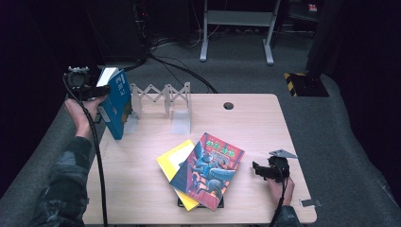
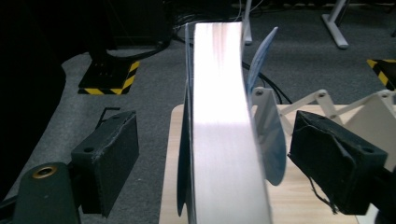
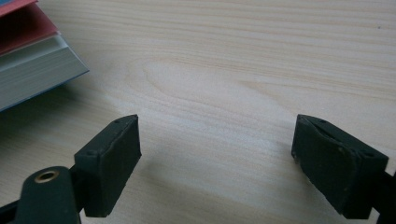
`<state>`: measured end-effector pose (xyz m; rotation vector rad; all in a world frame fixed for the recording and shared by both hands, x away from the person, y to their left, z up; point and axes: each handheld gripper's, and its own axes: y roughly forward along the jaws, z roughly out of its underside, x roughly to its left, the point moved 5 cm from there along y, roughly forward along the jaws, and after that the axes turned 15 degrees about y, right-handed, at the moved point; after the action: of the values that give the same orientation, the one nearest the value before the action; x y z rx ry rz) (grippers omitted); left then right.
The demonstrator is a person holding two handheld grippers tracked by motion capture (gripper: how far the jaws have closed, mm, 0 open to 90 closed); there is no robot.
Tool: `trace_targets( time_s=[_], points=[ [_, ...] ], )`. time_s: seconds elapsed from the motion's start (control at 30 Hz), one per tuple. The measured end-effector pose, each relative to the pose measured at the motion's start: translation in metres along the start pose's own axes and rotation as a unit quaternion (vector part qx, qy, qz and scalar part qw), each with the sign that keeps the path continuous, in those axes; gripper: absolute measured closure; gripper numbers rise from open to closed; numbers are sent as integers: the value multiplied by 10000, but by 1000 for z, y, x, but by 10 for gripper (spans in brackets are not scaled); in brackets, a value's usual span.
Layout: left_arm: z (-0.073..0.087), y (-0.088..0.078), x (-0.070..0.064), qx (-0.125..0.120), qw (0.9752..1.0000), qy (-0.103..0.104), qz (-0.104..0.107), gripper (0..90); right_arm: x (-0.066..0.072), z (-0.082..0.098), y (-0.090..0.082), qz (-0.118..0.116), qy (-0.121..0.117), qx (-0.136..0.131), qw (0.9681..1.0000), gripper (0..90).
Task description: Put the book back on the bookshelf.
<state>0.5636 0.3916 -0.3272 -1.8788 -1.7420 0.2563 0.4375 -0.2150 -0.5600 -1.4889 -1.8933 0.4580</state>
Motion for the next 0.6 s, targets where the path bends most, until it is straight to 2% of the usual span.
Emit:
trace_targets(
  time_s=[0.13,0.2,0.33,0.37,0.6],
  points=[
    [-1,-14,-8,-115,9998,82,156,148,0,0,0,-1,12,4,10000,148],
    [-1,-21,-13,-198,9992,160,311,137,0,0,0,-6,11,1,10000,147],
    [0,-34,-27,-303,9978,398,435,112,0,0,0,-6,40,8,10000,148],
    [0,-34,-27,-303,9978,398,435,103,0,0,0,-8,38,6,10000,148],
    [15,-55,-58,-473,9929,711,826,75,0,0,0,-9,42,6,10000,147]
  ],
)
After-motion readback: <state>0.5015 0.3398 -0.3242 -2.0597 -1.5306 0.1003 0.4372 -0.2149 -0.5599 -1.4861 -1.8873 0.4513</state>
